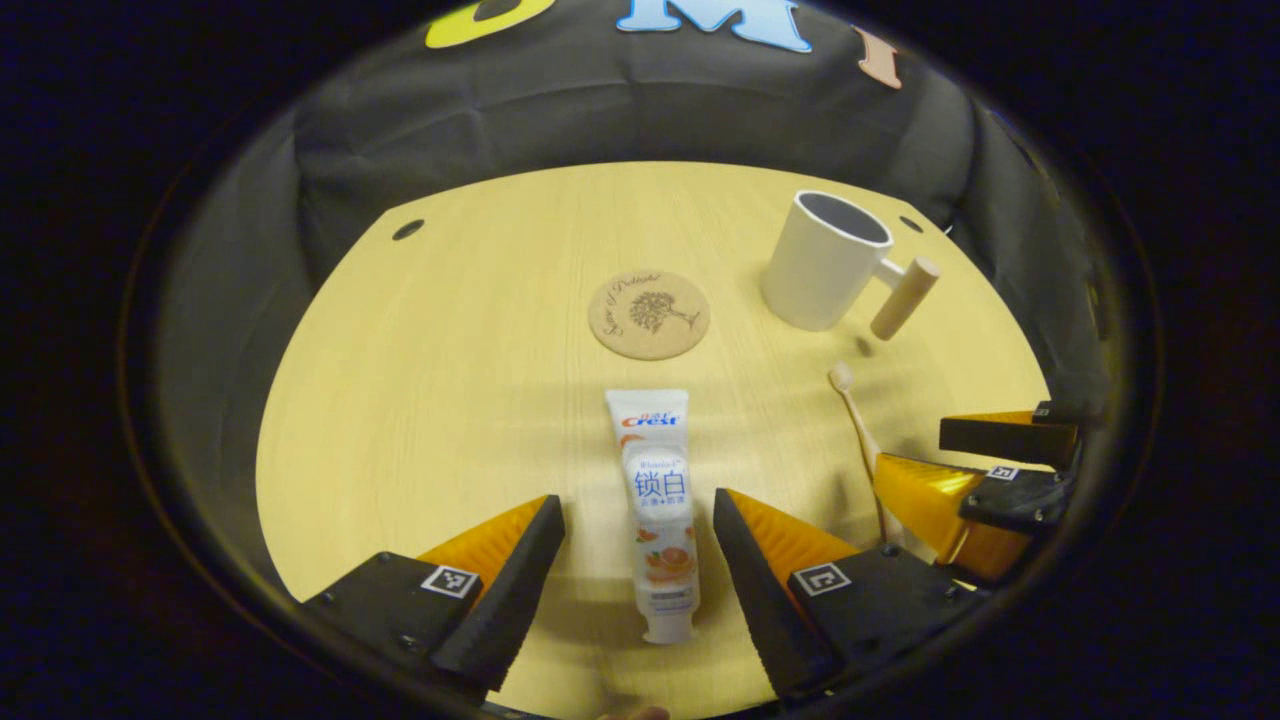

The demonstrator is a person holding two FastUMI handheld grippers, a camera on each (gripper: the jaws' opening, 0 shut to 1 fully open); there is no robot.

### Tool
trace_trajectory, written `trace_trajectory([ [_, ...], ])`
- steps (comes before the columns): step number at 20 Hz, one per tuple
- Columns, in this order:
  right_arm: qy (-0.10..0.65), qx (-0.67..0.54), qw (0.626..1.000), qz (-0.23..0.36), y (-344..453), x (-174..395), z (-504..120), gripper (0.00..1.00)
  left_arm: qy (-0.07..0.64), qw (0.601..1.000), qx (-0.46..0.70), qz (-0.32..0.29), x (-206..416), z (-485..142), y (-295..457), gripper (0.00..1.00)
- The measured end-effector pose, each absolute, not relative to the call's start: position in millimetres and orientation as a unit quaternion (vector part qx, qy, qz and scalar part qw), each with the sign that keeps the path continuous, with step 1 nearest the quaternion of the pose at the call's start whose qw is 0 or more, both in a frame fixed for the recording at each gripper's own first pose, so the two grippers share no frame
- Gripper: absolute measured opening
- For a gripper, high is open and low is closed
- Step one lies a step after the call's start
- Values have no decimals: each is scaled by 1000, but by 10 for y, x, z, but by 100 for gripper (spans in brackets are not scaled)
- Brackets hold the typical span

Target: Put the toothbrush and toothpaste on the desktop into the cup, then pick up the cup and place it on the coaster on the desktop.

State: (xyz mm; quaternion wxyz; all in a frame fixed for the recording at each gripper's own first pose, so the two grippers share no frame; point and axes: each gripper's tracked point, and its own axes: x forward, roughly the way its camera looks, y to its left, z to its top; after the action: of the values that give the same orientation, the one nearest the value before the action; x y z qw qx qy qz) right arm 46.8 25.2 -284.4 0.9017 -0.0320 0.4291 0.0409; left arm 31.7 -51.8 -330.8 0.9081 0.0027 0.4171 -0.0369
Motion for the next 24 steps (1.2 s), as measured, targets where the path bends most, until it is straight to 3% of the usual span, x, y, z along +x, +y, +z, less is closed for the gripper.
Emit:
trace_trajectory([
  [12, 472, -44, 880, 29, 215, 428, -3120, 95, 435, 900, -2, -19, 355, -3503, -532, 98],
  [14, 475, -45, 878, 28, 221, 430, -3126, 87, 437, 899, 0, -24, 363, -3487, -565, 92],
  [15, 480, -44, 876, 28, 216, 418, -3136, 82, 440, 898, 3, -24, 353, -3487, -577, 80],
  [17, 485, -42, 873, 29, 217, 429, -3126, 60, 442, 897, 4, -22, 360, -3491, -577, 75],
  [18, 487, -43, 872, 26, 204, 435, -3126, 60, 439, 898, 3, -27, 365, -3491, -594, 75],
  [20, 491, -31, 871, 18, 195, 421, -3108, 35, 441, 897, 4, -23, 368, -3477, -574, 49],
  [21, 493, -32, 869, 21, 186, 418, -3106, 27, 444, 896, 7, -24, 364, -3480, -579, 51],
  [22, 496, -34, 867, 21, 187, 416, -3120, 26, 443, 896, 12, -23, 380, -3479, -573, 49],
  [23, 499, -33, 866, 18, 188, 421, -3120, 26, 446, 895, 11, -19, 374, -3485, -573, 38],
  [24, 491, -27, 871, 10, 191, 467, -3126, 26, 444, 896, 9, -18, 381, -3485, -571, 39],
])
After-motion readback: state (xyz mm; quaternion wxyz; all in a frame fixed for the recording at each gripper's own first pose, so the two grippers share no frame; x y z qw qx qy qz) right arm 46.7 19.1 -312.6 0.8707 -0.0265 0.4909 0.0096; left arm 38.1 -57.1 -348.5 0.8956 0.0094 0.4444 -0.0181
